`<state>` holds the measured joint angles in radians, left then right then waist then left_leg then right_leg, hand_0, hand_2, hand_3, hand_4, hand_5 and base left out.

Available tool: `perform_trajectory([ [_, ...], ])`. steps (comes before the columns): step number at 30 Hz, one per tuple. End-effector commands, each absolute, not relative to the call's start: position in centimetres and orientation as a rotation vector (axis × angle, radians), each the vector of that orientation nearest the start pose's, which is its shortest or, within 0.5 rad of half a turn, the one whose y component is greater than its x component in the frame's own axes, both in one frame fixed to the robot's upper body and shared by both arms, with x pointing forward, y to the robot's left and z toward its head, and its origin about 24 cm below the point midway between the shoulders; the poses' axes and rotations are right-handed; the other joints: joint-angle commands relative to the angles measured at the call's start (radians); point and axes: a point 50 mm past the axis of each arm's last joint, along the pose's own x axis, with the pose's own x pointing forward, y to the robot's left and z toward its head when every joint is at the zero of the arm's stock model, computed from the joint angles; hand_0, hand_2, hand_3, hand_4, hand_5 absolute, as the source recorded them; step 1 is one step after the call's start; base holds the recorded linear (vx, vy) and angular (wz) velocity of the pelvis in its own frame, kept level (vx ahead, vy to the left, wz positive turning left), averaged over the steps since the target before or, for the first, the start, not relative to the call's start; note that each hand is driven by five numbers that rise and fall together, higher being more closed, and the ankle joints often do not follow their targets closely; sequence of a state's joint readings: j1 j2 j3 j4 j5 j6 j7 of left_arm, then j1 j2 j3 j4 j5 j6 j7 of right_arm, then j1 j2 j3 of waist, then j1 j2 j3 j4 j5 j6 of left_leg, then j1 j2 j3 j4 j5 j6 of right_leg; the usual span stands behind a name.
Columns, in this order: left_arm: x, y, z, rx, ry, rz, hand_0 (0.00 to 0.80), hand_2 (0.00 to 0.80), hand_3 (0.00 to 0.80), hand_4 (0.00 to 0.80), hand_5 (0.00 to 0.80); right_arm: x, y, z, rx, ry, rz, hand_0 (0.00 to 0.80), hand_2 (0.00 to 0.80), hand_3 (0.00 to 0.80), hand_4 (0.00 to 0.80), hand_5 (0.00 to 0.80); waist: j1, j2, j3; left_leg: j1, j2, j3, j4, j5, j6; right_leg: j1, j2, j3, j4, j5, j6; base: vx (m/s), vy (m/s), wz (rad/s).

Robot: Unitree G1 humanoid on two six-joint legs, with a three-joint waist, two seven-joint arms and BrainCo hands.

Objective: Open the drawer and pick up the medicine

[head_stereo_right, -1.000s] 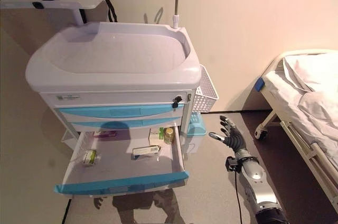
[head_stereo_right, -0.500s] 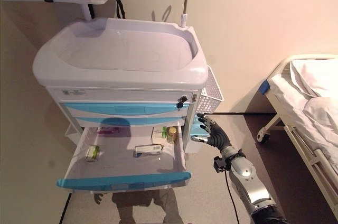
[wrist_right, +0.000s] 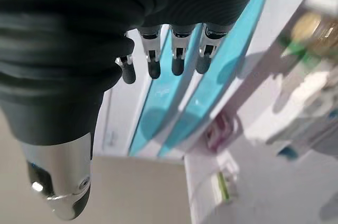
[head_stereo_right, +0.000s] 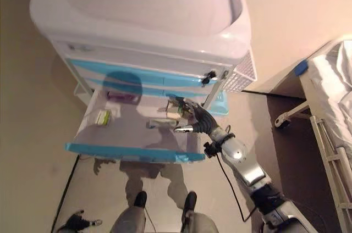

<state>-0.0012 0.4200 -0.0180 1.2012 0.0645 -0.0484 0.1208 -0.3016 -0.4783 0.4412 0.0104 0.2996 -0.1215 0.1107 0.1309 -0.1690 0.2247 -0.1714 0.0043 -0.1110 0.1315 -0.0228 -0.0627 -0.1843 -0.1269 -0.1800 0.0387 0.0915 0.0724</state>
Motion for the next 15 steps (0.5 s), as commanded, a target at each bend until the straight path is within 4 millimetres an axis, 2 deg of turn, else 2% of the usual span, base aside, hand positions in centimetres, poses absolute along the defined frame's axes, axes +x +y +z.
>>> perform_trajectory([
  [1, 10.5, 33.3, -11.8, 0.564, 1.092, 0.348, 0.0, 0.0, 0.0, 0.0, 0.0, 27.8, -9.8, 13.9, -0.223, -0.448, 0.624, 0.0, 0.0, 0.0, 0.0, 0.0, 0.013, -0.027, 0.004, -0.11, -0.078, -0.051, 0.061, 0.015, 0.068, -0.01, -0.018, -0.038, 0.128, -0.082, 0.055, -0.111, -0.047, 0.25],
  [6, 11.6, 34.1, -11.0, 0.601, 1.058, 0.363, 0.0, 0.0, 0.0, 0.0, 0.0, 28.3, -8.2, 15.2, -0.236, -0.505, 0.651, 0.0, 0.0, 0.0, 0.0, 0.0, 0.036, -0.038, 0.032, -0.168, -0.08, -0.085, 0.088, 0.022, 0.062, -0.057, -0.022, -0.061, 0.159, -0.093, 0.049, -0.055, -0.034, 0.17],
  [15, 11.8, 34.0, -11.0, 0.632, 1.06, 0.34, 0.0, 0.0, 0.0, 0.0, 0.0, 28.6, -7.3, 16.2, -0.279, -0.557, 0.661, 0.0, 0.0, 0.0, 0.0, 0.0, 0.052, -0.042, 0.051, -0.193, -0.082, -0.113, 0.097, 0.024, 0.059, -0.07, -0.017, -0.084, 0.169, -0.102, 0.042, -0.008, -0.023, 0.14],
])
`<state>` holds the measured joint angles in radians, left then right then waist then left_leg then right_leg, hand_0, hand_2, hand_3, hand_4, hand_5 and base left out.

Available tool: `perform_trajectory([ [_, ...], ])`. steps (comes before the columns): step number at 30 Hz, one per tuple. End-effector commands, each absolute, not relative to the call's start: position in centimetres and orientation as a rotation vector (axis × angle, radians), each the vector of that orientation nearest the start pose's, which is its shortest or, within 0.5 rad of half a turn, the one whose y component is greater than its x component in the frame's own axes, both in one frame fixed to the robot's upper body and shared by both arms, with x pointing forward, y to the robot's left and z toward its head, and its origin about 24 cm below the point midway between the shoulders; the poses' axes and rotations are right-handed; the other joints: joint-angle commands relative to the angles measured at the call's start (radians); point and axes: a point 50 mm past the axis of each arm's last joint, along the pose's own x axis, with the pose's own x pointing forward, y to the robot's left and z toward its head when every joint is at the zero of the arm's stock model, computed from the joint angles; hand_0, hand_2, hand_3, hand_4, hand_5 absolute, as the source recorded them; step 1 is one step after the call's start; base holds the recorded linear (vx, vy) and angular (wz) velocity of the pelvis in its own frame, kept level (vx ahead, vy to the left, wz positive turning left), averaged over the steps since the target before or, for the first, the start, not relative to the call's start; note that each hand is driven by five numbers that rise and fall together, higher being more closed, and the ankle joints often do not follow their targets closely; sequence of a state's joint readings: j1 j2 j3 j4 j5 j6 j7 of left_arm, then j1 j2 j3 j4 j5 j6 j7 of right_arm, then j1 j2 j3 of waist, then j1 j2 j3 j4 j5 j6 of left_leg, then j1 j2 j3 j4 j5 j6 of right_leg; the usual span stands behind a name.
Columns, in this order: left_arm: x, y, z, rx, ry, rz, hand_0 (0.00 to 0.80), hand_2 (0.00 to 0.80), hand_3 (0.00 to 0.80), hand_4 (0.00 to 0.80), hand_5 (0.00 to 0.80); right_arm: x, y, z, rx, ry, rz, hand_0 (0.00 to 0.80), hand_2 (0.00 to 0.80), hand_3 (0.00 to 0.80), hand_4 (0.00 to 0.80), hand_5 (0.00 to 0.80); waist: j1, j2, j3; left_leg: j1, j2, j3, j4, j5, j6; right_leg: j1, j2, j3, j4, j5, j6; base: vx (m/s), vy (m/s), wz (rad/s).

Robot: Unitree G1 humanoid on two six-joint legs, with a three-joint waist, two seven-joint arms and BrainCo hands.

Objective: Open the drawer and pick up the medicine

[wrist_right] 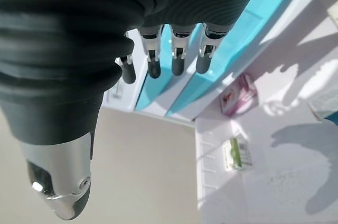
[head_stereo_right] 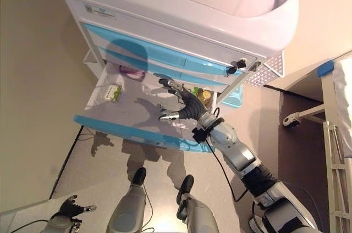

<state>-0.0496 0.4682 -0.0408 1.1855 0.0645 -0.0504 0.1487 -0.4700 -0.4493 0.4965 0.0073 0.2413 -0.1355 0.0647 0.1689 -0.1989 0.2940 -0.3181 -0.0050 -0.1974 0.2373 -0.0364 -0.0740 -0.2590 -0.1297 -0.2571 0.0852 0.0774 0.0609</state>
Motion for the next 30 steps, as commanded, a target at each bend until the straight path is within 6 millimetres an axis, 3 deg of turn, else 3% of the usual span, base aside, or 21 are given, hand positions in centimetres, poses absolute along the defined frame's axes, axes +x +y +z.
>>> perform_trajectory([
  [1, 11.8, 34.0, -11.0, 0.634, 1.055, 0.337, 0.0, 0.0, 0.0, 0.0, 0.0, 28.7, -7.1, 16.4, -0.293, -0.566, 0.659, 0.0, 0.0, 0.0, 0.0, 0.0, 0.018, -0.01, -0.015, -0.049, -0.074, -0.029, -0.005, 0.038, 0.07, 0.002, -0.015, -0.009, 0.128, -0.089, 0.054, 0.0, 0.0, 0.0],
  [10, 12.9, 33.5, -10.9, 0.663, 1.029, 0.311, 0.0, 0.0, 0.0, 0.0, 0.0, 30.4, -6.4, 16.8, -0.477, -0.608, 0.58, 0.0, 0.0, 0.0, 0.0, 0.0, 0.03, 0.011, 0.02, -0.095, -0.091, -0.05, 0.042, 0.028, 0.072, -0.033, -0.022, -0.024, 0.175, -0.107, 0.048, -0.014, 0.0, 0.08],
  [30, 13.5, 31.9, -11.5, 0.69, 1.017, 0.267, 0.0, 0.0, 0.0, 0.0, 0.0, 35.2, -6.6, 14.7, -0.887, -0.506, 0.332, 0.0, 0.0, 0.0, 0.0, 0.0, 0.048, 0.043, 0.034, -0.088, -0.097, -0.064, 0.034, 0.028, 0.077, -0.034, -0.028, -0.024, 0.176, -0.109, 0.048, 0.004, 0.003, 0.03],
])
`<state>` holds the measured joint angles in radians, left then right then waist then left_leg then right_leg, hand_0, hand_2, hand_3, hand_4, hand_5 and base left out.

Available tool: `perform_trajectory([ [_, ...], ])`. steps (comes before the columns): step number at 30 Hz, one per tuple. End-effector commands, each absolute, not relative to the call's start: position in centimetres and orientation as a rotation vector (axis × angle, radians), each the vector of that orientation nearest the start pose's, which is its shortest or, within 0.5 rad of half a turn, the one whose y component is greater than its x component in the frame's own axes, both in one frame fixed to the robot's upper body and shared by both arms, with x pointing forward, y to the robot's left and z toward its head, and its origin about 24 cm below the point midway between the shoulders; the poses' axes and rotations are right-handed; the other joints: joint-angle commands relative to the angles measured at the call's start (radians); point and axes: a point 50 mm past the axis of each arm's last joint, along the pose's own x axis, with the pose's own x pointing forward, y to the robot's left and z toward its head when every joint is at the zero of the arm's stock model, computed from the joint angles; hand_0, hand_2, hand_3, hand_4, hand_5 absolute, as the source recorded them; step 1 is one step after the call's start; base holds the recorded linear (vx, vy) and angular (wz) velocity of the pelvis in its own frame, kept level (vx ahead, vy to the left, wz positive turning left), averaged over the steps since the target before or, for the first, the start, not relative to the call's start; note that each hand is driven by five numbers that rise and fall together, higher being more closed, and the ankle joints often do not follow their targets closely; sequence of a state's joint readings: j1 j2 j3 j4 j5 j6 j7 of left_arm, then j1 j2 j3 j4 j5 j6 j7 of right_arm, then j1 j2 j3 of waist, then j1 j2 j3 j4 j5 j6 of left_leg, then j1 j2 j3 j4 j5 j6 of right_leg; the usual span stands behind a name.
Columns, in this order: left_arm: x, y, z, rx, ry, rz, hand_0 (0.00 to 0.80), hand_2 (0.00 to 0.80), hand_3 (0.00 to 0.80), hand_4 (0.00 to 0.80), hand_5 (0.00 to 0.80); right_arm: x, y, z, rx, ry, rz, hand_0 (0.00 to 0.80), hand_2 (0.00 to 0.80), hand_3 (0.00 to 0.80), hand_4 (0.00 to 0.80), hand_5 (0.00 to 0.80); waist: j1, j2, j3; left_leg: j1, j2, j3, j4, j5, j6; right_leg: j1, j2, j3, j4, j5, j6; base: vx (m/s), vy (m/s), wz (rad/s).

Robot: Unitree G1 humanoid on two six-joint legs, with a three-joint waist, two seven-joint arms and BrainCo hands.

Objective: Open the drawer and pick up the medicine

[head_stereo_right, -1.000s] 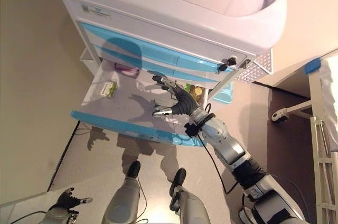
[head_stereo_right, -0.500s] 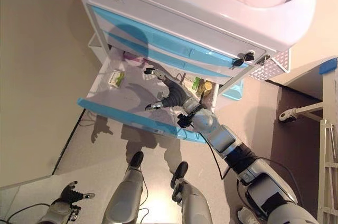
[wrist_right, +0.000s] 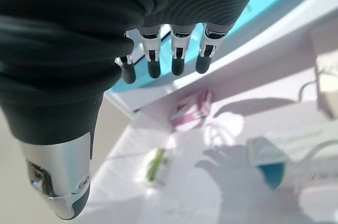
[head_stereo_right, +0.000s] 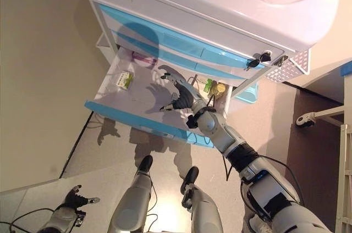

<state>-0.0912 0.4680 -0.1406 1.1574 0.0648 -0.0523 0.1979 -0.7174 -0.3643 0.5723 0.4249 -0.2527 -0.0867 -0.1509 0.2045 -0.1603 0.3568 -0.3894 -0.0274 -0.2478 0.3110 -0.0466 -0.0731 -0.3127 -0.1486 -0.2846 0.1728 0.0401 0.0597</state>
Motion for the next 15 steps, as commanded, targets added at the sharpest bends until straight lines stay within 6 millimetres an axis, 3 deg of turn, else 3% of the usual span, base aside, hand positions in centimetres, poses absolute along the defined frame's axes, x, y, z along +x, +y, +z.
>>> perform_trajectory([
  [1, 13.6, 31.7, -11.5, 0.691, 1.014, 0.259, 0.0, 0.0, 0.0, 0.0, 0.0, 35.6, -6.6, 14.7, -0.921, -0.501, 0.313, 0.0, 0.0, 0.0, 0.0, 0.0, 0.014, 0.006, -0.03, -0.016, -0.077, -0.016, -0.042, 0.039, 0.076, 0.019, -0.01, 0.004, 0.089, -0.071, 0.05, 0.0, 0.0, 0.0],
  [15, 13.8, 31.7, -11.5, 0.705, 1.013, 0.254, 0.0, 0.0, 0.0, 0.0, 0.0, 38.2, -7.4, 15.1, -1.11, -0.438, 0.21, 0.0, 0.0, 0.0, 0.0, 0.0, 0.032, 0.01, -0.024, -0.015, -0.083, -0.024, -0.049, 0.045, 0.076, 0.023, -0.012, 0.005, 0.08, -0.061, 0.051, 0.0, 0.0, 0.0],
])
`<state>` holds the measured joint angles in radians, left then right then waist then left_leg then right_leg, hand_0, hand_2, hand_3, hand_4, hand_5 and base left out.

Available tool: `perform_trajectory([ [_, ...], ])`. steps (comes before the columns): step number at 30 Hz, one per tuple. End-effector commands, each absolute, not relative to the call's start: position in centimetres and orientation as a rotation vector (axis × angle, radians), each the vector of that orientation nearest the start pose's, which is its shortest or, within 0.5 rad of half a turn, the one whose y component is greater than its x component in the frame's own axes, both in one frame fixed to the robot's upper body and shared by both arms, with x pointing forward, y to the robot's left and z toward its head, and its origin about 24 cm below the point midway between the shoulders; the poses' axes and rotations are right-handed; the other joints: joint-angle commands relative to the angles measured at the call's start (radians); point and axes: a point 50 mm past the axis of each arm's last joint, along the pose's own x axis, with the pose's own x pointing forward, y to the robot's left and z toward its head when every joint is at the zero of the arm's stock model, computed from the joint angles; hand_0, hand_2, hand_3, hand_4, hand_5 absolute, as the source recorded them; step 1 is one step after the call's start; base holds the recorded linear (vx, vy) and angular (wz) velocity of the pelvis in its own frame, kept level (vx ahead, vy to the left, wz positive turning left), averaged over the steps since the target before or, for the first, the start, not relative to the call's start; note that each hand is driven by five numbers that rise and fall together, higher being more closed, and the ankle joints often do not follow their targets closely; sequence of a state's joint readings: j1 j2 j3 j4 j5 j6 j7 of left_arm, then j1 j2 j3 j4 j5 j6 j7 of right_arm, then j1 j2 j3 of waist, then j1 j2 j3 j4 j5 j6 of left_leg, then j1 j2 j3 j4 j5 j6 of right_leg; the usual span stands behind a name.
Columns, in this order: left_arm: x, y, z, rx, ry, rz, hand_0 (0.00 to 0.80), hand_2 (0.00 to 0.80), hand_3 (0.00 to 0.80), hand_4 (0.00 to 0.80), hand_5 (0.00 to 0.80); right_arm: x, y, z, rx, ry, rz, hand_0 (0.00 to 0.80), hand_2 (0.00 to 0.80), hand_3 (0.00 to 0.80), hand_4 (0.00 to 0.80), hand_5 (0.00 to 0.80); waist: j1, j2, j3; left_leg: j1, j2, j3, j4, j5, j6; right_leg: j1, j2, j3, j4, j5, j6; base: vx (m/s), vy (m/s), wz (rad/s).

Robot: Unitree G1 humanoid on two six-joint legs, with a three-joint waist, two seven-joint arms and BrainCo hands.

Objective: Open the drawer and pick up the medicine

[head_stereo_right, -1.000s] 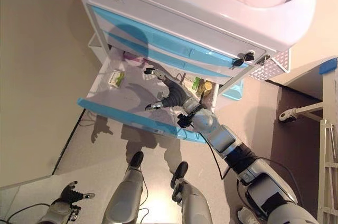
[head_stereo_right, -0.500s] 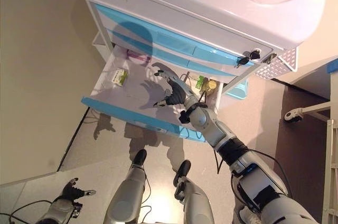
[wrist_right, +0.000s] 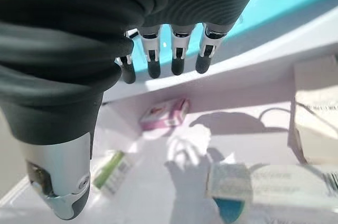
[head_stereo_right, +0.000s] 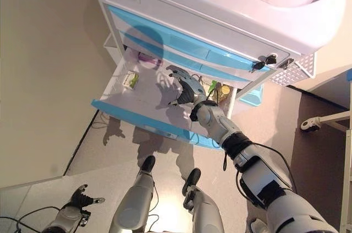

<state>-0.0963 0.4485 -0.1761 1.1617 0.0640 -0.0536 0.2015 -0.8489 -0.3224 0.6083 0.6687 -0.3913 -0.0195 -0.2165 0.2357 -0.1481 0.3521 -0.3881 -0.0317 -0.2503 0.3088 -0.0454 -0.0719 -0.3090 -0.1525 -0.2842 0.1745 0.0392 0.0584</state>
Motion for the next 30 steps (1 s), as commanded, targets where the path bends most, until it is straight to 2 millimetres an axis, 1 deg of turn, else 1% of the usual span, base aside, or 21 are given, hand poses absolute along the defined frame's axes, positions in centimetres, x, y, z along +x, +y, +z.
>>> perform_trajectory([
  [1, 13.8, 31.7, -11.5, 0.704, 1.013, 0.254, 0.0, 0.0, 0.0, 0.0, 0.0, 38.2, -7.3, 15.1, -1.11, -0.439, 0.21, 0.0, 0.0, 0.0, 0.0, 0.0, 0.001, -0.002, -0.019, -0.016, -0.078, -0.022, -0.047, 0.044, 0.075, 0.019, -0.009, 0.005, 0.078, -0.06, 0.053, -0.007, 0.004, 0.03],
  [6, 13.8, 31.8, -11.5, 0.706, 1.017, 0.257, 0.0, 0.0, 0.0, 0.0, 0.0, 38.8, -7.4, 15.2, -1.142, -0.416, 0.194, 0.0, 0.0, 0.0, 0.0, 0.0, 0.006, -0.007, -0.016, -0.016, -0.078, -0.021, -0.046, 0.044, 0.076, 0.019, -0.01, 0.004, 0.079, -0.058, 0.053, 0.0, 0.0, 0.0],
  [9, 13.9, 31.6, -11.5, 0.707, 1.012, 0.255, 0.0, 0.0, 0.0, 0.0, 0.0, 39.2, -7.7, 14.8, -1.173, -0.38, 0.185, 0.0, 0.0, 0.0, 0.0, 0.0, 0.011, -0.006, -0.015, -0.017, -0.081, -0.023, -0.048, 0.045, 0.076, 0.019, -0.01, 0.004, 0.077, -0.056, 0.053, 0.0, 0.0, 0.0],
  [15, 14.1, 31.4, -11.5, 0.704, 1.008, 0.249, 0.0, 0.0, 0.0, 0.0, 0.0, 39.5, -7.7, 14.6, -1.189, -0.354, 0.181, 0.0, 0.0, 0.0, 0.0, 0.0, 0.011, -0.004, -0.011, -0.021, -0.083, -0.023, -0.045, 0.046, 0.077, 0.015, -0.011, 0.006, 0.08, -0.055, 0.053, 0.0, 0.0, 0.0],
  [16, 14.1, 31.3, -11.6, 0.701, 1.009, 0.246, 0.0, 0.0, 0.0, 0.0, 0.0, 39.5, -7.8, 14.0, -1.203, -0.329, 0.186, 0.0, 0.0, 0.0, 0.0, 0.0, 0.011, -0.002, -0.009, -0.02, -0.083, -0.022, -0.047, 0.047, 0.076, 0.015, -0.01, 0.006, 0.079, -0.055, 0.053, 0.0, 0.0, 0.0],
  [18, 14.1, 31.3, -11.6, 0.7, 1.009, 0.246, 0.0, 0.0, 0.0, 0.0, 0.0, 39.5, -7.8, 14.0, -1.203, -0.33, 0.186, 0.0, 0.0, 0.0, 0.0, 0.0, 0.011, -0.002, -0.009, -0.02, -0.083, -0.022, -0.047, 0.047, 0.076, 0.015, -0.01, 0.006, 0.079, -0.055, 0.053, 0.0, 0.0, 0.0],
  [21, 13.9, 31.3, -11.7, 0.7, 1.018, 0.247, 0.0, 0.0, 0.0, 0.0, 0.0, 39.5, -7.6, 13.4, -1.238, -0.312, 0.205, 0.0, 0.0, 0.0, 0.0, 0.0, 0.011, -0.003, -0.007, -0.018, -0.083, -0.021, -0.045, 0.046, 0.077, 0.017, -0.011, 0.009, 0.08, -0.054, 0.052, 0.0, 0.0, 0.0],
  [30, 14.0, 31.2, -11.7, 0.704, 1.013, 0.231, 0.0, 0.0, 0.0, 0.0, 0.0, 39.5, -8.3, 11.5, -1.303, -0.229, 0.223, 0.0, 0.0, 0.0, 0.0, 0.0, 0.011, 0.003, -0.006, -0.018, -0.085, -0.021, -0.043, 0.045, 0.077, 0.016, -0.011, 0.01, 0.08, -0.05, 0.053, 0.0, 0.0, 0.0],
])
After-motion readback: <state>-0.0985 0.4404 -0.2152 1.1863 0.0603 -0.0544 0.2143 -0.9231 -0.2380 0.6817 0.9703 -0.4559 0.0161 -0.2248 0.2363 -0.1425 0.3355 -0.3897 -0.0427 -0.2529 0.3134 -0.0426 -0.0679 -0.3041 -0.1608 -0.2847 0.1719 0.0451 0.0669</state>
